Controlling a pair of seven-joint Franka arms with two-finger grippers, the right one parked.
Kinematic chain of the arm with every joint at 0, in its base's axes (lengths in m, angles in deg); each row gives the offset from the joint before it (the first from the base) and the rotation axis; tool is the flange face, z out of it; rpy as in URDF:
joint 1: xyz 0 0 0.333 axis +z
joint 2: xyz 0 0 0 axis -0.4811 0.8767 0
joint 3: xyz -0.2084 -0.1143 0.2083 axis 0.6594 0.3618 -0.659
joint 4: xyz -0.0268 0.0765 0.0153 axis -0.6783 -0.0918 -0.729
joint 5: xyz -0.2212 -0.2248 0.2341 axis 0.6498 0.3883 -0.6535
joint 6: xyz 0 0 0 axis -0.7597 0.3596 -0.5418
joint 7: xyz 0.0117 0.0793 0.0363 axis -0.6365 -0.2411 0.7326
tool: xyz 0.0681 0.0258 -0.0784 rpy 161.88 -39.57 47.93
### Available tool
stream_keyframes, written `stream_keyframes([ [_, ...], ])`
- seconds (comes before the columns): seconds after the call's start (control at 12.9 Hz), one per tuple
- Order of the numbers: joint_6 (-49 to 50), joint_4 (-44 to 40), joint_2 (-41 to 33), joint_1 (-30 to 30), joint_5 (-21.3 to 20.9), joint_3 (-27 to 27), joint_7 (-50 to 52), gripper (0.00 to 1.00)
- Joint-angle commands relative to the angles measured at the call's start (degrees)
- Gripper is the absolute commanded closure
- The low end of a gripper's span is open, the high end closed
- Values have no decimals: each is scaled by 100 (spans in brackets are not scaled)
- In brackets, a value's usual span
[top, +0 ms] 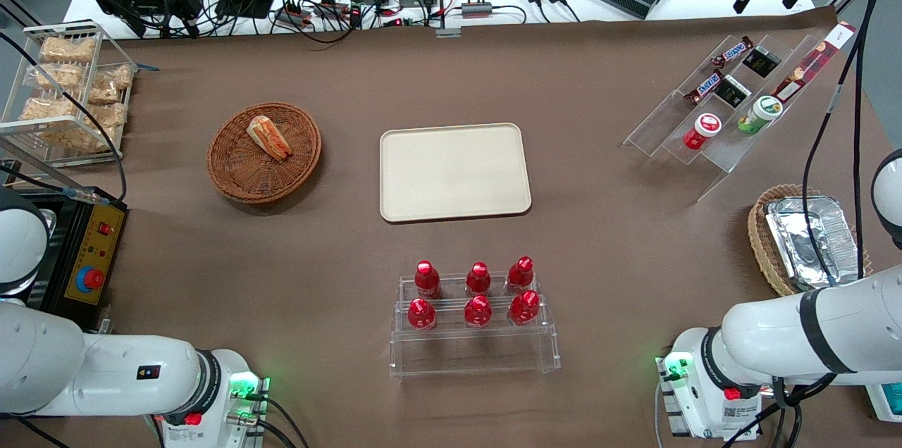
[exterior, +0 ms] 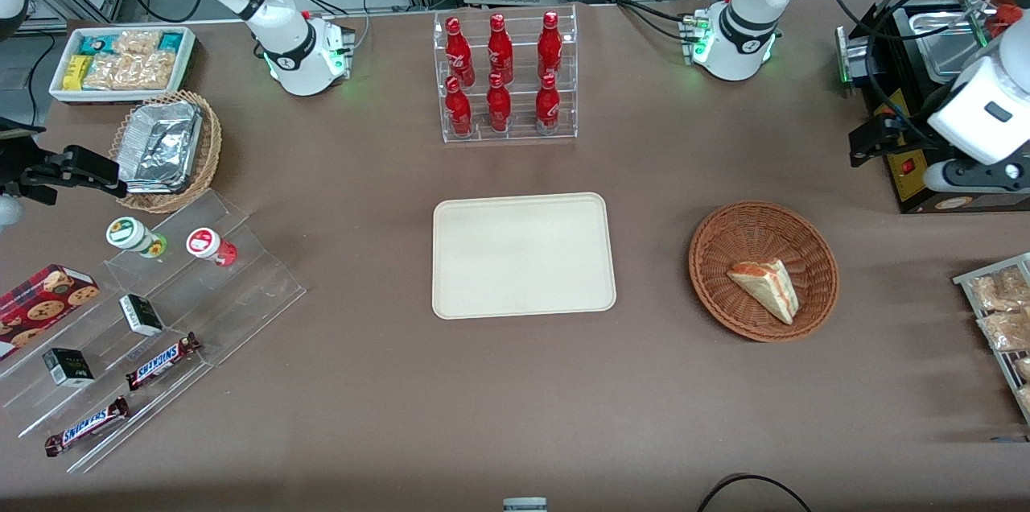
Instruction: Place sandwich from basket to tray
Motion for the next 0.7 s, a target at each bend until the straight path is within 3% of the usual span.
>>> stream_keyframes([
  [0.0, 84, -125, 28, -4, 97, -69, 39, 0],
  [0.62, -152, 172, 176, -12, -26, -78, 248, 0],
])
